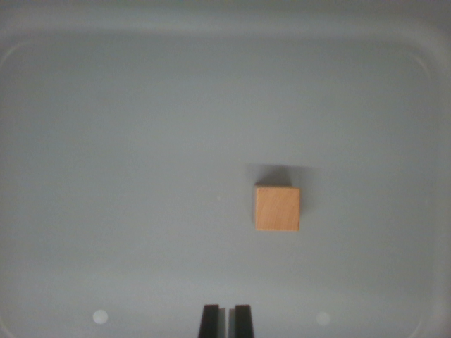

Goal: Push wooden cube

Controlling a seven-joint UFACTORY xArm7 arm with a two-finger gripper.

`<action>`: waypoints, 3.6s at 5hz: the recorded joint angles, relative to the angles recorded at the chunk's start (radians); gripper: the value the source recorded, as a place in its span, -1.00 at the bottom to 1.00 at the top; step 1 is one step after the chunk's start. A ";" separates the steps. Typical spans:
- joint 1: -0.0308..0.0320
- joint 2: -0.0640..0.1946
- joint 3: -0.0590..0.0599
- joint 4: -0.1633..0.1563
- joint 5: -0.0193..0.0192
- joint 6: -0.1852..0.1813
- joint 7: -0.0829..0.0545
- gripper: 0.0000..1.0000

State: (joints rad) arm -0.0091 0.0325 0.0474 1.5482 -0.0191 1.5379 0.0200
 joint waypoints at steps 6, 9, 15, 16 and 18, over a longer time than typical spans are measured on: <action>-0.0035 0.011 -0.006 -0.061 -0.0045 -0.067 -0.004 -1.00; -0.0069 0.021 -0.013 -0.123 -0.0090 -0.133 -0.007 -1.00; -0.0132 0.040 -0.024 -0.234 -0.0171 -0.254 -0.014 -1.00; -0.0132 0.040 -0.024 -0.234 -0.0171 -0.254 -0.014 -1.00; -0.0155 0.047 -0.028 -0.276 -0.0201 -0.299 -0.016 -1.00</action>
State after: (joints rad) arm -0.0246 0.0798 0.0192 1.2722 -0.0392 1.2389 0.0041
